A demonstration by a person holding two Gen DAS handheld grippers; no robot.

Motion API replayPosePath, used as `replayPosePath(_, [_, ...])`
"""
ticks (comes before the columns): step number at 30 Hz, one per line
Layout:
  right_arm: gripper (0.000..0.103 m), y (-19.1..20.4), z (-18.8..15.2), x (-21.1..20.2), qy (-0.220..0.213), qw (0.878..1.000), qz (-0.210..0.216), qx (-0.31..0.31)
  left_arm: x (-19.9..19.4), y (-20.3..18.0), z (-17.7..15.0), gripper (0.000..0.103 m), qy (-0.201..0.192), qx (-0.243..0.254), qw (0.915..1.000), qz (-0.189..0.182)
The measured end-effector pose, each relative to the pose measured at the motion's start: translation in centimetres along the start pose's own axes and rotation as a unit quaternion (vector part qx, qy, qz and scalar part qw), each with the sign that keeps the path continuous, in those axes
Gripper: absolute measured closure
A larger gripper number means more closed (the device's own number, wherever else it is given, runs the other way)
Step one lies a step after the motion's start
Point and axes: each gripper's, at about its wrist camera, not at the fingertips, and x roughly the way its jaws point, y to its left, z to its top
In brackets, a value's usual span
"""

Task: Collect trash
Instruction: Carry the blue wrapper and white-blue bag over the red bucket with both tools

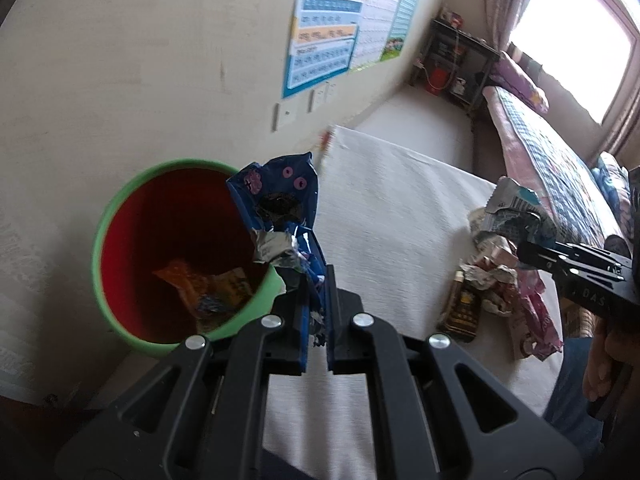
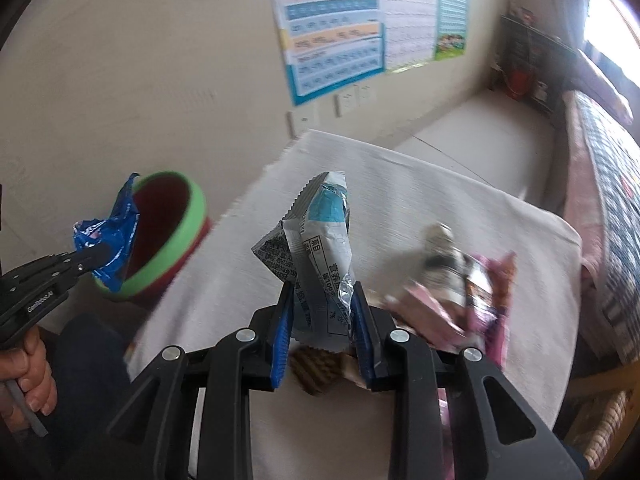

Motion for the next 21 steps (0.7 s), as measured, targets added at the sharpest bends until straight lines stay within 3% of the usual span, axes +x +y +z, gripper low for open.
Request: replayPosePath(21, [0.076, 14.0, 6.5, 5.0, 0.003, 0.993, 0.087, -0.079, -2.5, 10.3, 0.3, 0.098, -0.011, -0.058, 0.9974, 0.042])
